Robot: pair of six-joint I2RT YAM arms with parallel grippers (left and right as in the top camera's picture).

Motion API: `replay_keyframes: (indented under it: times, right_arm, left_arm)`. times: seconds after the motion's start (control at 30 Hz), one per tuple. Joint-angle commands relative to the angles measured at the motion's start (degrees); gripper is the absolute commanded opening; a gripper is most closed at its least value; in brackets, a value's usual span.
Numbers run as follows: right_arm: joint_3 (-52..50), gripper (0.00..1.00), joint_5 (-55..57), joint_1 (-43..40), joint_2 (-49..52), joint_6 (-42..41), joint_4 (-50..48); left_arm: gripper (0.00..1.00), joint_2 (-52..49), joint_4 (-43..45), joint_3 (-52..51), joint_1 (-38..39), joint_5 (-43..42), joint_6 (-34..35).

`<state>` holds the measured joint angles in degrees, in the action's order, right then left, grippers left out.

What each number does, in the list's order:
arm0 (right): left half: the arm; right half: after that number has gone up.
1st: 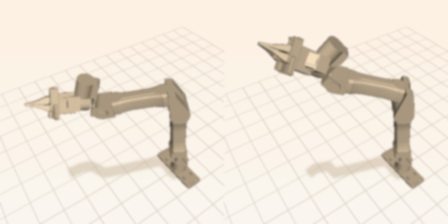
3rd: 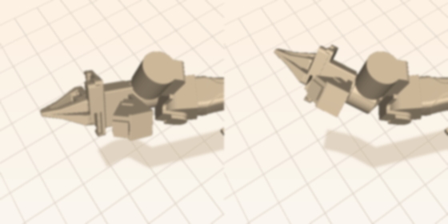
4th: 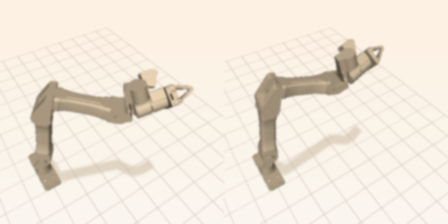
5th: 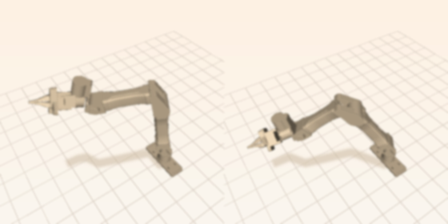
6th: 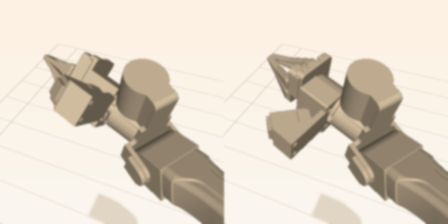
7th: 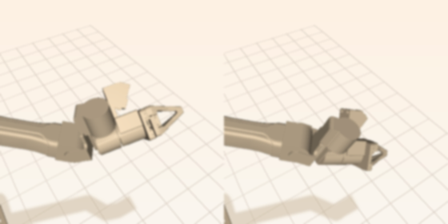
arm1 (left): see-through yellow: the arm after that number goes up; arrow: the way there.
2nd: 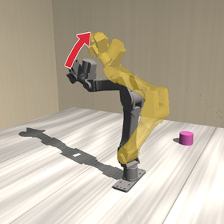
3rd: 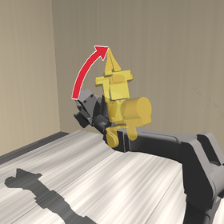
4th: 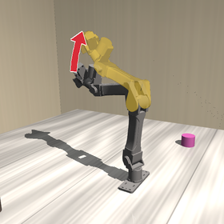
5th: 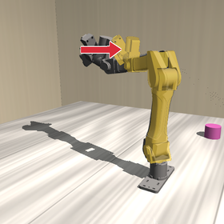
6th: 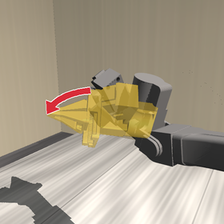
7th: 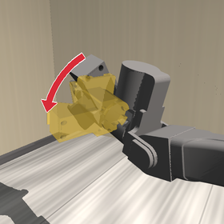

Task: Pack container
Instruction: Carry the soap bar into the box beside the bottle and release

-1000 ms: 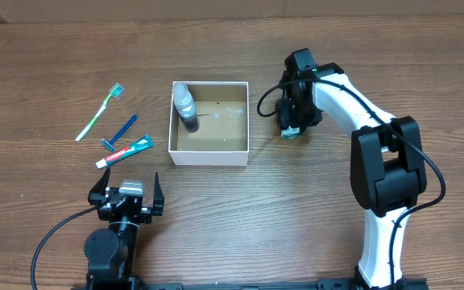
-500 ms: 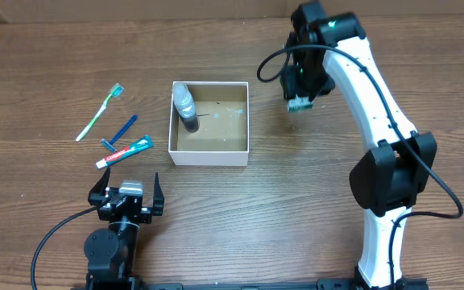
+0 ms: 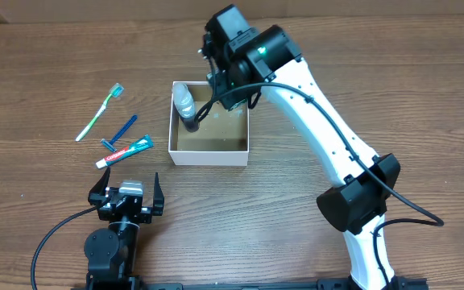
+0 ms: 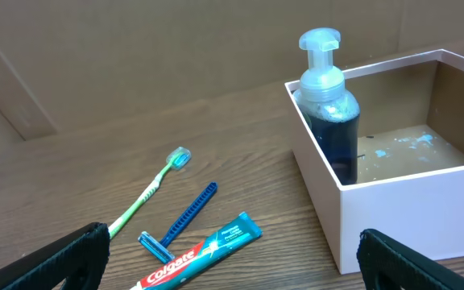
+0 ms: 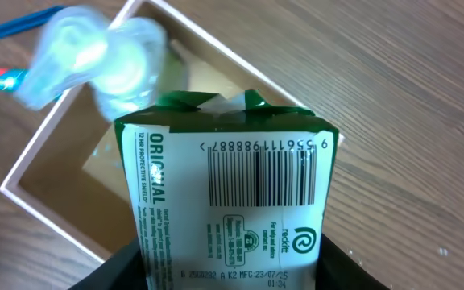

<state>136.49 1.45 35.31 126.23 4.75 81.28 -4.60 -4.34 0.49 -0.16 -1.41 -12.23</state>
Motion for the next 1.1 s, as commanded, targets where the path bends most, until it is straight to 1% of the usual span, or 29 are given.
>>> replay_keyframes:
  times: [0.0,0.27,0.37,0.43,0.47,0.5,0.53,0.57,0.87,1.07]
  right_arm:
    - [0.5,0.48,-4.0,-0.2,2.3,7.0,-0.4]
    - [0.4,0.48,-14.1,-1.0,5.0,17.0,-0.3]
    - [0.3,0.47,-14.9,-1.0,6.5,20.1,-0.2]
    - [0.3,0.42,-14.9,-1.0,7.2,21.6,-0.3]
    - [0.3,0.41,-14.9,-1.1,7.5,22.2,-0.4]
    - [0.3,0.41,-14.8,-1.3,8.1,22.4,-0.7]
    - [0.3,0.45,-14.8,-1.5,8.3,22.4,-0.9]
    - [0.3,0.45,-14.8,-1.8,9.1,22.4,-1.4]
    - [-0.4,0.45,-18.1,-6.6,13.9,22.4,-5.6]
    - [-0.4,0.44,-18.3,-6.7,15.9,22.8,-7.1]
  left_arm:
    - [1.0,0.4,-0.1,-0.2,-0.6,0.3,-0.5]
    - [1.0,0.4,-0.1,-0.2,-0.6,0.3,-0.5]
    - [1.0,0.4,-0.1,-0.2,-0.6,0.3,-0.5]
    - [1.0,0.4,-0.1,-0.2,-0.6,0.3,-0.5]
    - [1.0,0.4,-0.1,-0.2,-0.6,0.3,-0.5]
    - [1.0,0.4,-0.1,-0.2,-0.6,0.3,-0.5]
    - [1.0,0.4,-0.1,-0.2,-0.6,0.3,-0.5]
    - [1.0,0.4,-0.1,-0.2,-0.6,0.3,-0.5]
    - [1.0,0.4,-0.1,-0.2,-0.6,0.3,-0.5]
    - [1.0,0.4,-0.1,-0.2,-0.6,0.3,-0.5]
